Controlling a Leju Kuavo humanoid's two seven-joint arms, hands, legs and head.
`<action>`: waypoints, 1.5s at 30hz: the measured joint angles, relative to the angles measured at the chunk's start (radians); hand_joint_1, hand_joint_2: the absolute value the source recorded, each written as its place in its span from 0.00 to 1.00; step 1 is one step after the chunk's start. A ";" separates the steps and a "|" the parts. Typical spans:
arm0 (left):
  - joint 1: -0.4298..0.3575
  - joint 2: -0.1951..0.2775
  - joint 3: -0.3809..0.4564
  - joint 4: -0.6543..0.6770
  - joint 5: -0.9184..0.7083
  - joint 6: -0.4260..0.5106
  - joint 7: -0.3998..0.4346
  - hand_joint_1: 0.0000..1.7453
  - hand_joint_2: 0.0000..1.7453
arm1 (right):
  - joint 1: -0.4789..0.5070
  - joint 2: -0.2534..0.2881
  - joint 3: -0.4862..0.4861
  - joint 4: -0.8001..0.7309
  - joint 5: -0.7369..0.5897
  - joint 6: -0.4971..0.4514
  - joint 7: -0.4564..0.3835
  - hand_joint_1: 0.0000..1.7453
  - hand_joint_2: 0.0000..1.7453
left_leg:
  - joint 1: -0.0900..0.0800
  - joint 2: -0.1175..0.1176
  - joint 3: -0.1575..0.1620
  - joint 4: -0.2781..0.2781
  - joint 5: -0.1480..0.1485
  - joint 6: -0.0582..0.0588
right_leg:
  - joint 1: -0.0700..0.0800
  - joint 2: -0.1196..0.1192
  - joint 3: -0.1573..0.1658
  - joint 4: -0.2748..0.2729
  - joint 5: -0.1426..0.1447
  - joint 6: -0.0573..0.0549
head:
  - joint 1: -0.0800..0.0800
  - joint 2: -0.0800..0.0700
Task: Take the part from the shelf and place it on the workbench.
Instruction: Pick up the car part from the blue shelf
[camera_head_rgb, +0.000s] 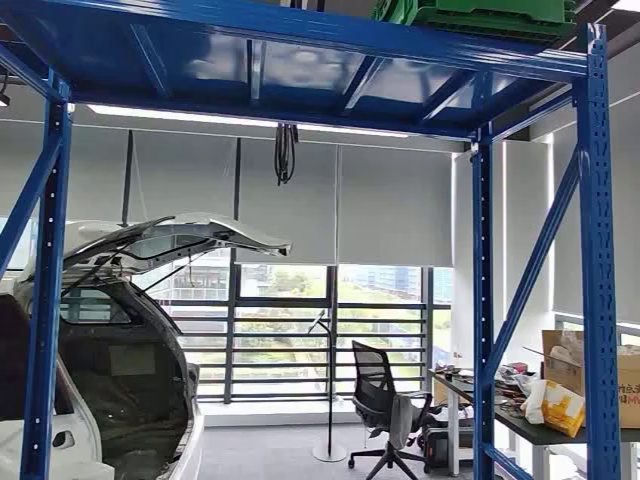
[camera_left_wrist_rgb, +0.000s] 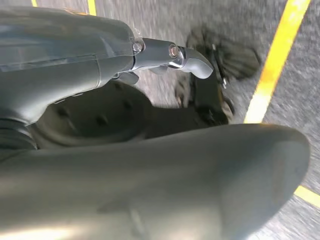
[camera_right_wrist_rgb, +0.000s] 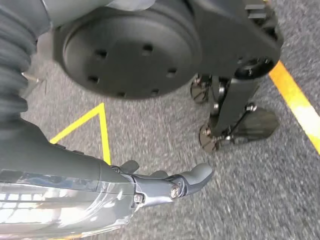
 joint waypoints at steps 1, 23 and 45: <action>0.005 0.004 -0.017 -0.003 0.000 0.000 0.000 0.00 1.00 | 0.004 -0.003 0.006 -0.004 0.000 0.000 0.000 0.00 1.00 | 0.000 0.000 0.000 0.000 0.000 0.000 | 0.000 0.000 0.000 0.000 0.000 0.000 | 0.000 0.000; 0.143 0.108 -0.476 -0.091 0.000 0.001 0.001 0.00 1.00 | 0.099 -0.080 0.169 -0.106 0.000 0.000 0.000 0.00 1.00 | 0.000 0.000 0.000 0.000 0.000 0.000 | 0.000 0.000 0.000 0.000 0.000 0.000 | 0.000 0.000; 0.148 0.113 -0.503 -0.098 0.000 0.001 0.001 0.00 1.00 | 0.105 -0.084 0.178 -0.115 0.000 0.000 0.000 0.00 1.00 | 0.000 0.000 0.000 0.000 0.000 0.000 | 0.000 0.000 0.000 0.000 0.000 0.000 | 0.000 0.000</action>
